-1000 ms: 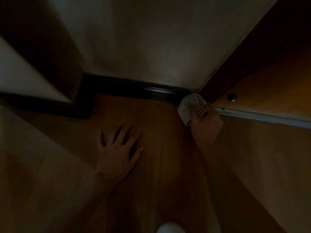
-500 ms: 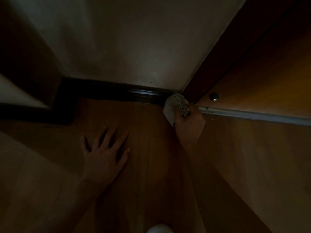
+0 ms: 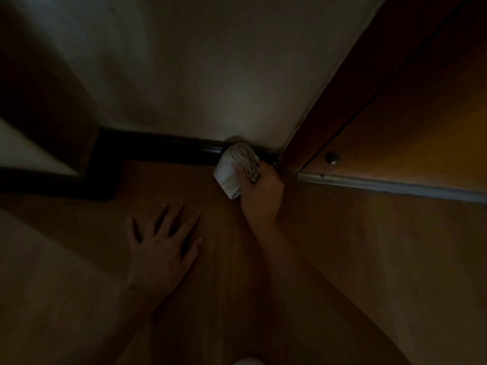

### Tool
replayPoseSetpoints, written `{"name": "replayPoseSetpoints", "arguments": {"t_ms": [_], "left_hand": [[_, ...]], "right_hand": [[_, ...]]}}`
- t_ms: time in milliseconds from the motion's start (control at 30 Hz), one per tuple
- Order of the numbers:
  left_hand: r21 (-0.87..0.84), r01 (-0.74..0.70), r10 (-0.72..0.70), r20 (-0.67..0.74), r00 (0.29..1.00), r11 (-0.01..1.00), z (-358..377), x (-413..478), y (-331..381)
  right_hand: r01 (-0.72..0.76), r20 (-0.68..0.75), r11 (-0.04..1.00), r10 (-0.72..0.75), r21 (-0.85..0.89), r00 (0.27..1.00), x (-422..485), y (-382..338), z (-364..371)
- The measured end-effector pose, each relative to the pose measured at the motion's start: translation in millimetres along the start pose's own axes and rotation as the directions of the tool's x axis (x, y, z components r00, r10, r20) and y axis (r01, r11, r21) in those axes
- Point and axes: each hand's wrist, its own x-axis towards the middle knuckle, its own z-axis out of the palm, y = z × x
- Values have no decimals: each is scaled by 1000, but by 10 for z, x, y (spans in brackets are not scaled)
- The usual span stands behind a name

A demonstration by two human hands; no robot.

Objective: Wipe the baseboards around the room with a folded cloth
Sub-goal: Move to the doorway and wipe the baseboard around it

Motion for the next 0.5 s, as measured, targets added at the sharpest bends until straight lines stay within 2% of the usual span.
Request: {"name": "replayPoseSetpoints", "arguments": {"t_ms": [167,300,433,500], "left_hand": [[24,-3,3,11,1000,1000,4,5,-14],[16,1,-1,14,1000,1000,-22,6,-12],[39,-3,2,15,1000,999,-30,-4,-2],[59,-29,28,20,999,998,-29,-23,-14]], "right_hand": [[24,-59,996,-29,-82,998,51,66,-152],[-102,-124,990,89,-102,988,35,187,-297],[11,-34,990,-16,-138,999,36,88,-199],[4,-44,991,-10,-133,999,53,102,-237]]}}
